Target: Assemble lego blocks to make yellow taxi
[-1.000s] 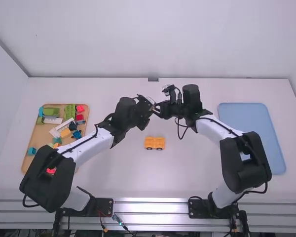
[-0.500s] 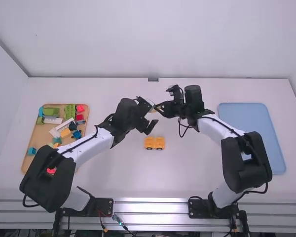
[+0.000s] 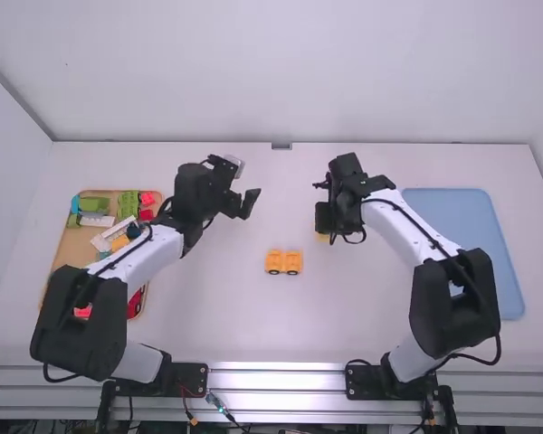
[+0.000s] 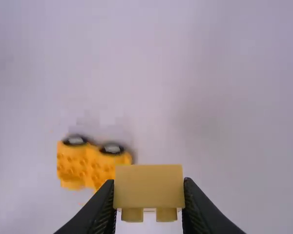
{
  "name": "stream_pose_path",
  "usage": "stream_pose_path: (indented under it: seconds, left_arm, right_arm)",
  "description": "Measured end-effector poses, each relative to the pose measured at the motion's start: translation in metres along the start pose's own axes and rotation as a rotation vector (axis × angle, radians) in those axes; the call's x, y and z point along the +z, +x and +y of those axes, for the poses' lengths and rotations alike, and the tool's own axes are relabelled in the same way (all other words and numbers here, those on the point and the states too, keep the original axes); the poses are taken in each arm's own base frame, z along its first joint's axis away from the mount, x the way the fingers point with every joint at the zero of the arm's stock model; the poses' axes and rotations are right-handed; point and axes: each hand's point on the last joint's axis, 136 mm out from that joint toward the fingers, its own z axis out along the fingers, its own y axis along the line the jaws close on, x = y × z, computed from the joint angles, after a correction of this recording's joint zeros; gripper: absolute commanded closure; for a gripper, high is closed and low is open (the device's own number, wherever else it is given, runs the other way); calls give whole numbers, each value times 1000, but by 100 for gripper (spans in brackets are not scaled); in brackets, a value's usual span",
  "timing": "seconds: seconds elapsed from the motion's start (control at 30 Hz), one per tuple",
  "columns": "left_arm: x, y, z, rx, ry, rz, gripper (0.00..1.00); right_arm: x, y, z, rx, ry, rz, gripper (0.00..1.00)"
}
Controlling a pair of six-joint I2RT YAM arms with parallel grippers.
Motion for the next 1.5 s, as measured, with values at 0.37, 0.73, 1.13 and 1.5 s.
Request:
stream_pose_path:
  seconds: [0.37, 0.73, 1.13, 1.5]
  left_arm:
    - [-10, 12, 17, -65, 51, 31, 1]
    - [-10, 17, 16, -71, 56, 47, 1]
    - [-10, 17, 20, -51, 37, 50, 1]
    - [-10, 20, 19, -54, 39, 62, 1]
  right_arm:
    - [3, 44, 8, -162, 89, 151, 72]
    - [55, 67, -47, -391, 120, 412, 98]
    - [67, 31, -46, -915, 109, 390, 75]
    - [67, 36, -30, -1378, 94, 463, 64]
